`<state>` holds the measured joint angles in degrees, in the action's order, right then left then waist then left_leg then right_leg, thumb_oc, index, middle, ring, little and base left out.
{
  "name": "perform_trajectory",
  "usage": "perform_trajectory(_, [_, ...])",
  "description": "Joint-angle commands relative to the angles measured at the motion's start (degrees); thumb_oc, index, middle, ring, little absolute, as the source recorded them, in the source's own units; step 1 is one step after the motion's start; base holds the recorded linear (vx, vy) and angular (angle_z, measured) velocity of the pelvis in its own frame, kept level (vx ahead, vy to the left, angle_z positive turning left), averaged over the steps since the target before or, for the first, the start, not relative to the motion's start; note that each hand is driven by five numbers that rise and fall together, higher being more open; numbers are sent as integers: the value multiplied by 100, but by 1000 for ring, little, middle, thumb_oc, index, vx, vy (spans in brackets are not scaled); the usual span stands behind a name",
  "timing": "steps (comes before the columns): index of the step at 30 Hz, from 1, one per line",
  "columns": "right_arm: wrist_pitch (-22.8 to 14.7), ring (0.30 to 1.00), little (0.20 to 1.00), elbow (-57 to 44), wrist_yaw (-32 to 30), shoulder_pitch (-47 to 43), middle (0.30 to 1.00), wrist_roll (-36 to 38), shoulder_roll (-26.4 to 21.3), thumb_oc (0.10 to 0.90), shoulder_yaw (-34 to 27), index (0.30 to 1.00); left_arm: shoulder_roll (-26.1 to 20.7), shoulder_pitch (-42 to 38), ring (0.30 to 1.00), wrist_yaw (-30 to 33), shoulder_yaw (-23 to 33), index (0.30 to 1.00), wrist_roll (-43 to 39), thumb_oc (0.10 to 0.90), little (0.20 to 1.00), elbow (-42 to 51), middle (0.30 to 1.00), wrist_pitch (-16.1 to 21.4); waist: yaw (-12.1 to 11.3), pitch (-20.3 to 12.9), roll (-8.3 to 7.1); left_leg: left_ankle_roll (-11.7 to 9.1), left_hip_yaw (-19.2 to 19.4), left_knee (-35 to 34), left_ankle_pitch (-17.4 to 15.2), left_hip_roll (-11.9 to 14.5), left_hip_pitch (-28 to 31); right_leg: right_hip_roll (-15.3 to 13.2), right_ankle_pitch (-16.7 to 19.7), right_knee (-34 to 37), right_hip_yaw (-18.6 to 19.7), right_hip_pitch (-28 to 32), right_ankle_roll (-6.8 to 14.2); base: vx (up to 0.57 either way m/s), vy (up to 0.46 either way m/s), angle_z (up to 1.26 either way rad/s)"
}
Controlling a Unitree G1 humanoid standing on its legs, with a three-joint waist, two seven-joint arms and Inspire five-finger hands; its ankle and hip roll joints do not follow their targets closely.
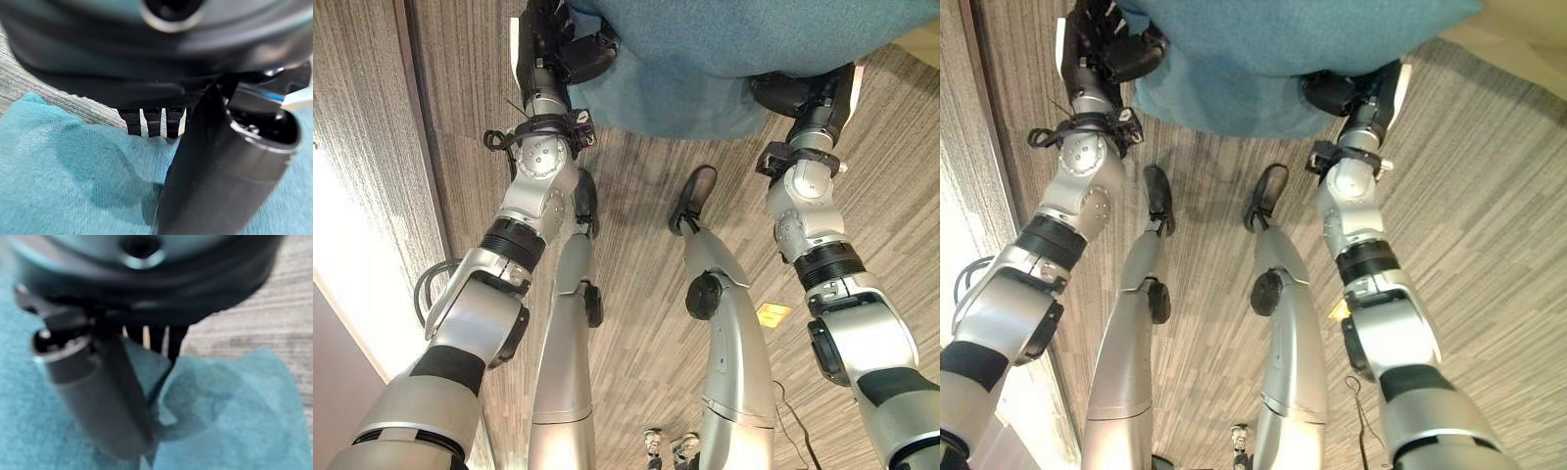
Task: Pick up all the scattered cushions and arrange them neatly on the sofa.
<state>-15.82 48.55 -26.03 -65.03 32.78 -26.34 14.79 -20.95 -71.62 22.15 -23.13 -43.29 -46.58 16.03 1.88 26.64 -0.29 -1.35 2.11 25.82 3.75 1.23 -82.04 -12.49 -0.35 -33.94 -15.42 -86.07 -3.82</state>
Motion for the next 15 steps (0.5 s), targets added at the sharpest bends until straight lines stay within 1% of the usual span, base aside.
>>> perform_trajectory(1, [-638,300,300,-807,463,-266,300,-149,764,400,648,300,581,498,300,-492,-106,300,48,400,300,649,300,666,208,-1222,106,143,-189,603,-1088,-28,-74,264,-443,-45,708,254,1001,0,0,0])
perform_trajectory(9, [-716,300,300,-1309,479,33,300,-370,660,400,487,300,545,918,300,-507,121,300,62,400,300,1165,300,779,186,-1303,119,139,-186,611,-1061,-36,-7,282,-381,-68,714,325,997,0,0,0])
perform_trajectory(13, [-731,300,300,-1689,520,392,300,-493,674,400,401,300,628,1309,300,-551,204,300,176,400,300,1598,300,793,164,-1294,120,112,-181,340,-993,-44,315,289,-318,130,667,625,998,-47,-17,1])
perform_trajectory(14, [-757,300,300,-1890,571,586,300,-530,735,400,379,300,697,1503,300,-586,230,300,233,400,300,1811,300,805,151,-1271,116,85,-168,151,-939,-51,506,299,-279,279,630,816,1003,-64,-11,4])
perform_trajectory(15, [-752,300,300,-1905,568,608,300,-536,737,400,377,300,700,1523,300,-582,228,300,239,400,300,1824,300,801,151,-1267,114,85,-169,130,-930,-52,535,300,-273,296,628,842,1003,-58,-16,4])
